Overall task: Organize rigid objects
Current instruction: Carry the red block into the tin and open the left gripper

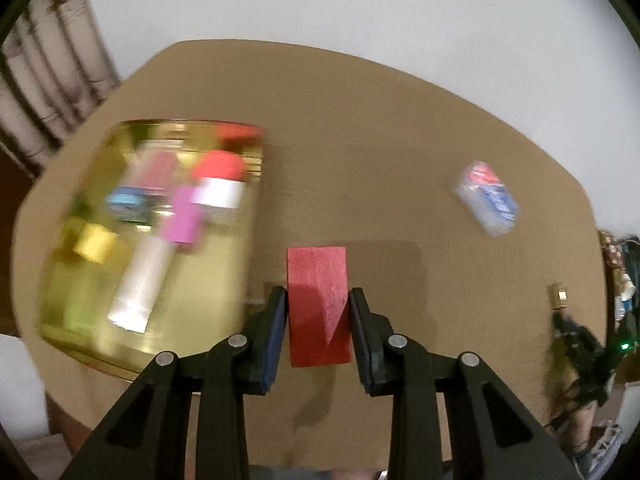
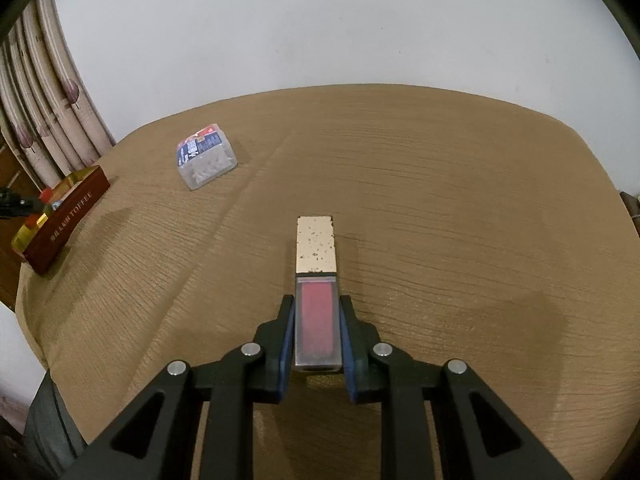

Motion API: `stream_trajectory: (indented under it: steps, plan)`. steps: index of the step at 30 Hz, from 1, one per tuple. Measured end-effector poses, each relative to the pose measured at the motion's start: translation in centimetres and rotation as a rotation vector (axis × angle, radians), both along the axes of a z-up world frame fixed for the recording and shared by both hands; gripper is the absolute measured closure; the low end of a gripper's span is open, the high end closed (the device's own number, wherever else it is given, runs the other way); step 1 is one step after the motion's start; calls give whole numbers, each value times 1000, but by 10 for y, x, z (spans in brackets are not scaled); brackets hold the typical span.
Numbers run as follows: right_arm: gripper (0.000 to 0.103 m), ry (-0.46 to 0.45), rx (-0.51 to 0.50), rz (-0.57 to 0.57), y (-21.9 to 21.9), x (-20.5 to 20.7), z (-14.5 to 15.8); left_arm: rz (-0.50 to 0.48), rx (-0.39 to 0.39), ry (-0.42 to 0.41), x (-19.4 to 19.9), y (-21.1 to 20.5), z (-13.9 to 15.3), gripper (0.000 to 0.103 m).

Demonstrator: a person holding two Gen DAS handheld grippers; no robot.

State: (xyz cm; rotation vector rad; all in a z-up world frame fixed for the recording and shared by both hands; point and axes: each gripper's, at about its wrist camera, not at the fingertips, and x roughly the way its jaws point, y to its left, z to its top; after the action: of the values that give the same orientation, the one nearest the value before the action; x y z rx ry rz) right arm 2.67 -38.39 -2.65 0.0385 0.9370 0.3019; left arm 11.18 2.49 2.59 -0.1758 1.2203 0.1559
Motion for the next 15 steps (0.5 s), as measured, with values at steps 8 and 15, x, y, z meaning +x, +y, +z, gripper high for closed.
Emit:
stream_trajectory:
  steps: [8,15]
  plan:
    - [83,-2,-24,-4,5,0,-1,-34,-4,64,7,76,-23,75]
    - [83,-3,-33,-7,7,1,-2,-75,14,100,7,72,-51,75]
